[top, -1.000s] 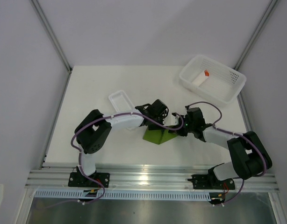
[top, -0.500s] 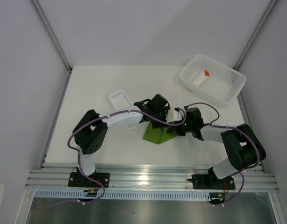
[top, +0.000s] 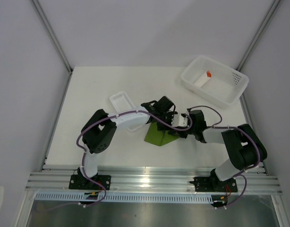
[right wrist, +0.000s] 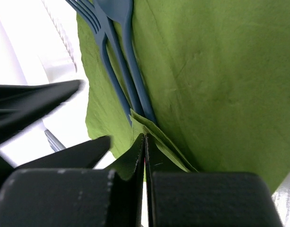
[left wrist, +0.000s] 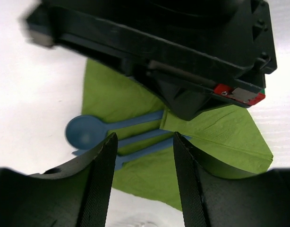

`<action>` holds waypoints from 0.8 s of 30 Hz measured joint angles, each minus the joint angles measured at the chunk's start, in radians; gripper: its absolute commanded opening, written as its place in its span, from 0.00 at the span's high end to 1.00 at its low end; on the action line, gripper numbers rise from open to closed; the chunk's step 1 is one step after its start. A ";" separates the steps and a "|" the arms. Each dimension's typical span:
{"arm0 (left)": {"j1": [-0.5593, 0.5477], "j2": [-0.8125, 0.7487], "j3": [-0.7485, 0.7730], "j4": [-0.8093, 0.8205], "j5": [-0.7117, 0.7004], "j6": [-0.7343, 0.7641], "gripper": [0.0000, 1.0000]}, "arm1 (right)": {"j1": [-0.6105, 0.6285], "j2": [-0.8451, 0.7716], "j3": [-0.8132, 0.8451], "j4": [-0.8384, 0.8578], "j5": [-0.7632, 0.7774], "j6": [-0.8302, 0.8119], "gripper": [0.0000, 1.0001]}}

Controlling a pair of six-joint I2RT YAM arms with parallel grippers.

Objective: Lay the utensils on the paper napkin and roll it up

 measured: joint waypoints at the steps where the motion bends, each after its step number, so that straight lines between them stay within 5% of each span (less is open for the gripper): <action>1: 0.000 0.008 -0.004 0.000 0.005 0.015 0.46 | 0.000 0.001 0.000 0.001 -0.002 0.003 1.00; 24: -0.020 0.071 -0.012 0.003 -0.003 0.101 0.47 | -0.015 -0.092 -0.010 -0.079 0.043 0.011 0.97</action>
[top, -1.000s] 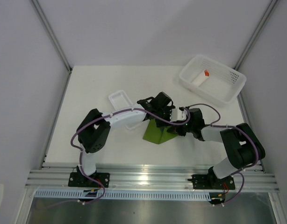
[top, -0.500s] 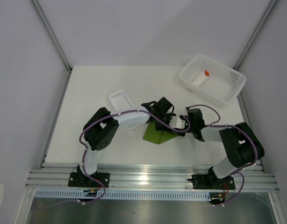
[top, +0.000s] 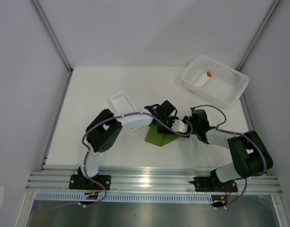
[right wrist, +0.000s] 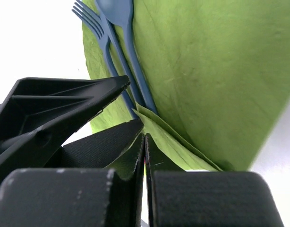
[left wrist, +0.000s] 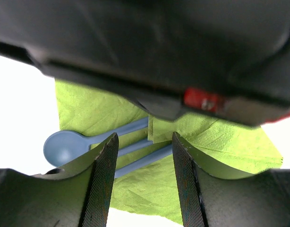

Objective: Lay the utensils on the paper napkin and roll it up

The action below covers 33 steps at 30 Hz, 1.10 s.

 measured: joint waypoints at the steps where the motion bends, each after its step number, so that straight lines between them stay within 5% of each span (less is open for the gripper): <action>1: 0.000 0.000 0.000 0.000 0.000 0.000 0.47 | -0.003 -0.013 0.003 -0.018 0.008 -0.009 0.97; 17: 0.000 0.001 0.000 0.002 -0.010 0.000 0.46 | -0.195 -0.134 0.043 -0.274 0.189 -0.142 0.92; 33: 0.000 0.001 0.000 0.006 -0.019 -0.001 0.44 | -0.252 0.032 0.008 -0.079 0.041 -0.091 0.94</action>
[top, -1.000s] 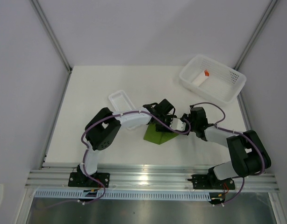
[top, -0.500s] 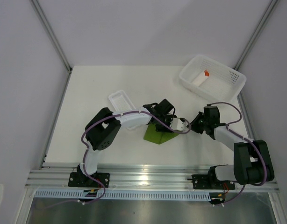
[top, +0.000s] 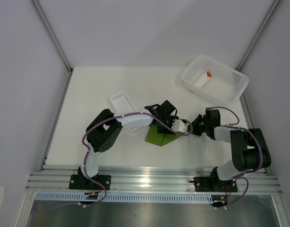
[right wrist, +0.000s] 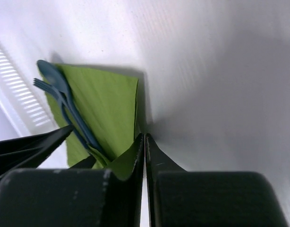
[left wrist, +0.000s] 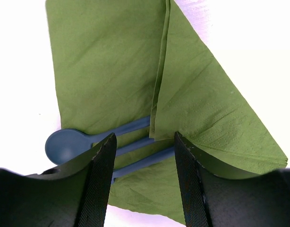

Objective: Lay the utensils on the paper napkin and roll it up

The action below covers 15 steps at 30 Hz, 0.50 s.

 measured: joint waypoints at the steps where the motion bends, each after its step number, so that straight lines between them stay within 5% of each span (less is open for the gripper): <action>1: 0.000 0.000 0.000 0.001 0.000 0.000 0.44 | -0.003 0.015 0.000 0.019 -0.025 0.011 0.94; 15: 0.000 0.001 0.000 0.005 -0.007 -0.001 0.44 | -0.019 0.187 -0.045 0.334 -0.287 0.172 0.84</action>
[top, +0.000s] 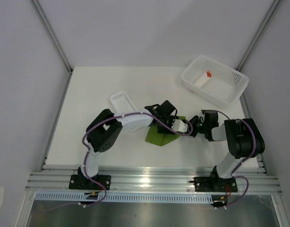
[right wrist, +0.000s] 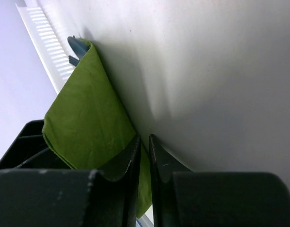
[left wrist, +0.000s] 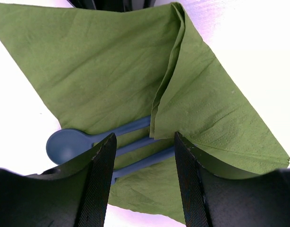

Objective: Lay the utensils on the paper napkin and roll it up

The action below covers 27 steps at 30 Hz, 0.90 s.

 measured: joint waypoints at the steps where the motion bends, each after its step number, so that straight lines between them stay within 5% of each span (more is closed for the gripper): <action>1: 0.000 0.000 0.000 0.000 0.000 0.000 0.44 | 0.002 0.000 -0.001 0.001 -0.004 -0.001 0.84; 14: 0.000 0.001 0.000 0.000 -0.001 -0.001 0.44 | 0.095 -0.002 0.009 -0.008 -0.008 -0.068 0.86; 27: 0.000 0.003 0.000 0.001 -0.003 -0.001 0.44 | 0.166 -0.152 0.100 -0.226 0.220 -0.263 0.86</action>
